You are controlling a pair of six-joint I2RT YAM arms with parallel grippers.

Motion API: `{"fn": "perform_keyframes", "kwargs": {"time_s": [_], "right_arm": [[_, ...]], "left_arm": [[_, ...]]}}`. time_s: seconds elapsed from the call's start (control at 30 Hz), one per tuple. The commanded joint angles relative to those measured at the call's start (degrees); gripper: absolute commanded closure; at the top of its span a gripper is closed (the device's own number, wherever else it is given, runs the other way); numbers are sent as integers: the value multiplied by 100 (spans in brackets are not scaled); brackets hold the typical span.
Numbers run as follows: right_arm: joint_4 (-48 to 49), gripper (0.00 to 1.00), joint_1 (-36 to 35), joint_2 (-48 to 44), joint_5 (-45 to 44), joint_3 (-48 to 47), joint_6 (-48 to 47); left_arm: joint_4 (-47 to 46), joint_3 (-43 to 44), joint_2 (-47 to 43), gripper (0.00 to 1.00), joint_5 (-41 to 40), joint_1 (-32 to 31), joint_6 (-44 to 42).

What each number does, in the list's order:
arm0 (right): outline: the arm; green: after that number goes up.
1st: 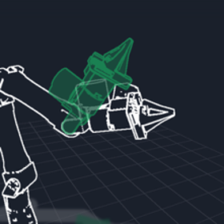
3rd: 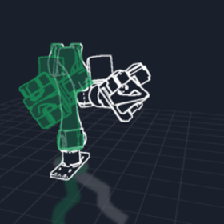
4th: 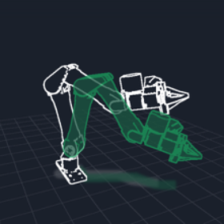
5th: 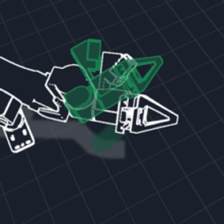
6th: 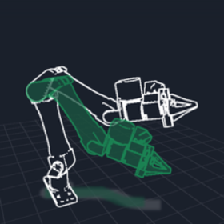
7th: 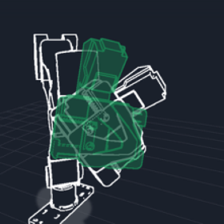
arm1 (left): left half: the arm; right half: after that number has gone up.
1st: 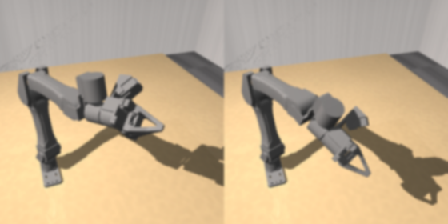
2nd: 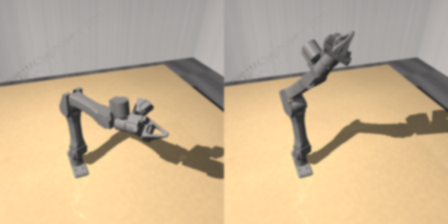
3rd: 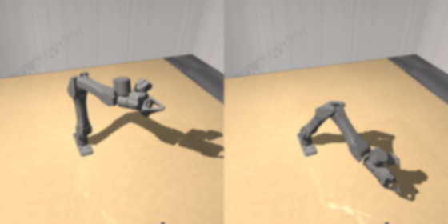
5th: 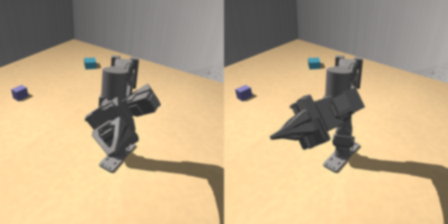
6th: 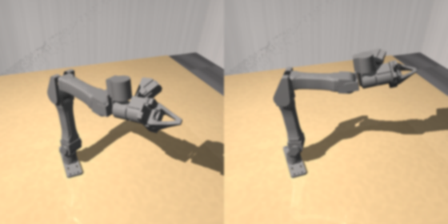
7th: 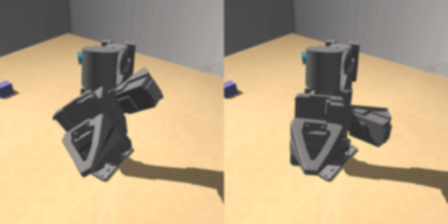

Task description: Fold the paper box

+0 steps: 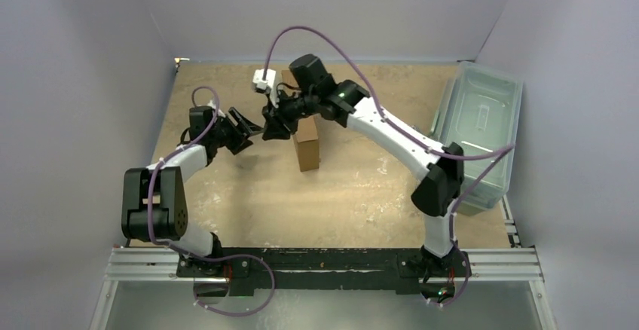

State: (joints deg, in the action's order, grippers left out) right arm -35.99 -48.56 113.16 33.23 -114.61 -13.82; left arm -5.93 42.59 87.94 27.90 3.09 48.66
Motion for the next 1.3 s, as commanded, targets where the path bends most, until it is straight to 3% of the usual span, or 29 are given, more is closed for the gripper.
{"fn": "perform_keyframes", "kwargs": {"time_s": [0.0, 0.17, 0.4, 0.53, 0.73, 1.1, 1.27], "right_arm": [[-239, 60, 384, -698, 730, -61, -448], [258, 60, 1229, -876, 847, 536, 143], [922, 58, 1902, -759, 642, 1229, 952], [1027, 57, 2049, -711, 700, 1449, 1020], [1162, 57, 2155, -793, 750, 1740, 1048], [1211, 56, 2244, -796, 775, 1865, 1057], [1221, 56, 2257, -828, 772, 1918, 1040]], "left_arm": [[49, 380, -508, 32, 389, -10, -408], [-298, 467, -996, 21, 799, -63, -157], [-1030, 723, -1132, 17, 838, -708, 286], [-772, 1202, -884, 15, 463, -1224, 118], [-42, 1642, -428, 15, 59, -1447, -50], [137, 1879, 119, 29, 135, -1634, -92], [273, 1744, 132, 50, 75, -1624, -196]]}}
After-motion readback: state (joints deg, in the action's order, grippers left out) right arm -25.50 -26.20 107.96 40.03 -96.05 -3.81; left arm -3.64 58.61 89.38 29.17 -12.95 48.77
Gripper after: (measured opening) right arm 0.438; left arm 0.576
